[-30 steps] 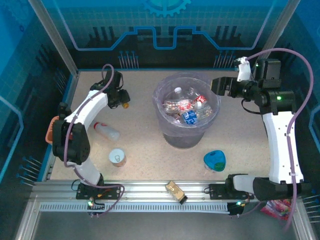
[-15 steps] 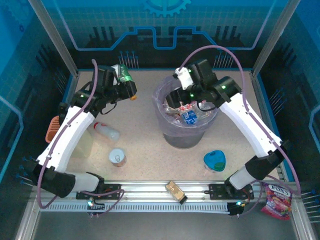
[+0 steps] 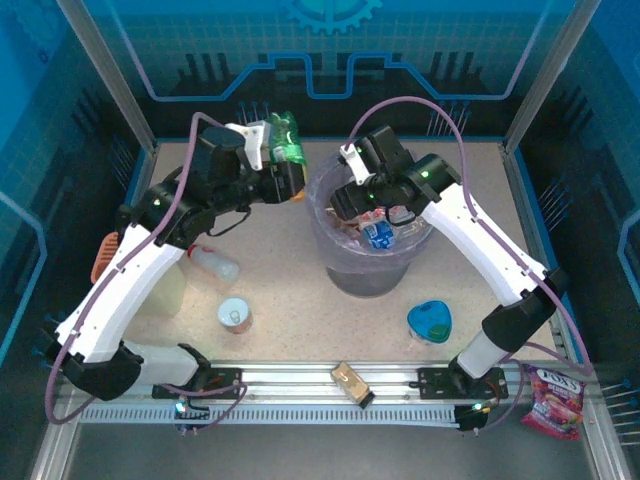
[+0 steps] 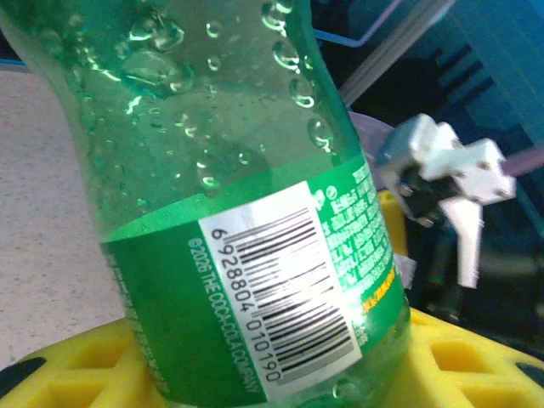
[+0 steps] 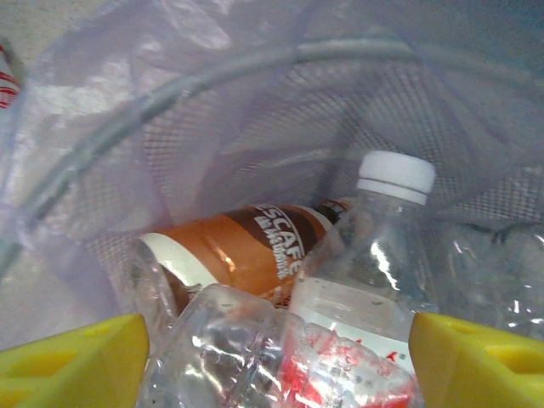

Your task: Put the plastic bottles in the bin

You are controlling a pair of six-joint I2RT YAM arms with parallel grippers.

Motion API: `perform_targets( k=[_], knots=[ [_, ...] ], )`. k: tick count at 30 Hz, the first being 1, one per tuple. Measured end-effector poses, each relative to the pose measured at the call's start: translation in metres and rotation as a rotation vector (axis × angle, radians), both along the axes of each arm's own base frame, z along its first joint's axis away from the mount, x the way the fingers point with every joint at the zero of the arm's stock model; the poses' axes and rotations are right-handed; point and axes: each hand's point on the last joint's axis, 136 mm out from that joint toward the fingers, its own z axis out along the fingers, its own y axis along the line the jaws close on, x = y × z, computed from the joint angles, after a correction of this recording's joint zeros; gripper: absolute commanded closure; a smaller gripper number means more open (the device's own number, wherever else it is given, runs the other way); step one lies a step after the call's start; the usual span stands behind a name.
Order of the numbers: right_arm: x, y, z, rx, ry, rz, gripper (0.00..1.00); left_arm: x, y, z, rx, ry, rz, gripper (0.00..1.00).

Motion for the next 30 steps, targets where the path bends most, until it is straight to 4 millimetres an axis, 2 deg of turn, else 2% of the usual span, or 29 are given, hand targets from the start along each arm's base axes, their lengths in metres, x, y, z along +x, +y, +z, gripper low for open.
perform_targets(
  k=[3, 6, 8, 12, 16, 19, 22, 25, 30],
  knots=[
    [0.001, -0.012, -0.004, 0.009, 0.008, -0.026, 0.21, -0.002, -0.024, 0.001, 0.008, 0.001, -0.049, 0.6],
    [0.004, -0.027, 0.0, 0.048, 0.002, -0.068, 0.21, -0.003, -0.048, -0.007, 0.025, 0.017, -0.095, 0.59],
    [0.007, -0.037, 0.004, 0.093, 0.0, -0.099, 0.21, -0.003, -0.064, -0.015, 0.041, 0.034, -0.123, 0.58],
    [0.006, -0.047, 0.007, 0.197, 0.02, -0.126, 0.21, 0.002, -0.083, -0.038, 0.088, 0.078, -0.143, 0.52],
    [0.005, -0.051, 0.019, 0.33, 0.034, -0.134, 0.2, 0.008, -0.088, -0.06, 0.147, 0.121, -0.136, 0.42],
    [0.003, -0.052, 0.03, 0.42, 0.041, -0.128, 0.2, 0.01, -0.087, -0.067, 0.177, 0.127, -0.133, 0.33],
    [0.0, -0.048, 0.043, 0.476, 0.03, -0.103, 0.19, 0.01, -0.088, -0.065, 0.184, 0.116, -0.14, 0.26],
    [-0.002, -0.044, 0.047, 0.499, 0.032, -0.082, 0.19, 0.012, -0.089, -0.059, 0.182, 0.101, -0.144, 0.22],
    [-0.004, -0.042, 0.048, 0.509, 0.04, -0.07, 0.21, 0.013, -0.088, -0.056, 0.187, 0.087, -0.143, 0.23]
  ],
)
